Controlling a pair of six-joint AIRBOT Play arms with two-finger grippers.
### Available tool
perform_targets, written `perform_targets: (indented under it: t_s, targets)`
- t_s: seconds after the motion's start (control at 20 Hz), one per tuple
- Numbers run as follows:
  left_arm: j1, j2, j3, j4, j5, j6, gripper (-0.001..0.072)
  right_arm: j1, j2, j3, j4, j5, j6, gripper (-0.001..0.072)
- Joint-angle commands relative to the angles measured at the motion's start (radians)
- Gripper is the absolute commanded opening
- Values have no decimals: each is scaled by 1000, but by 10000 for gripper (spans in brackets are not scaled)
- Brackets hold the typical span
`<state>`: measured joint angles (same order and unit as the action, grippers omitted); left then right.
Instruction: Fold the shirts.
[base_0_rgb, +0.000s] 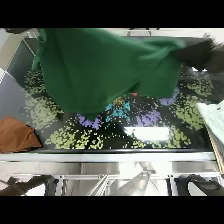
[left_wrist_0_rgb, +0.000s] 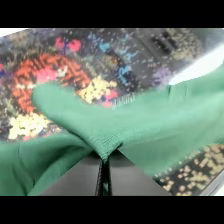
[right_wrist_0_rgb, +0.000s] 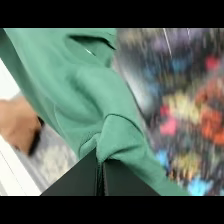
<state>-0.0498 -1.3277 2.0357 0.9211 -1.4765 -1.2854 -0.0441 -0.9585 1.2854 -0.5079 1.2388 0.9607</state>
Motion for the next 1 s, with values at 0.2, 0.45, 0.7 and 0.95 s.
perform_targets:
  t_s: [0.2, 0.45, 0.7, 0.95]
  targets:
    - [-71, -342, 11, 68, -25, 49, 460, 96, -153, -256, -233, -290, 66, 76]
    - [51, -332, -158, 135, -166, -12, 720, 20, -215, -256, -472, -247, 129, 619]
    - [228, -56, -745, 134, -178, -44, 720, -183, -353, -254, -491, -214, 59, 617]
    - [191, 151, -1252, 134, 86, -43, 706, -195, -639, -148, -421, -124, 30, 617]
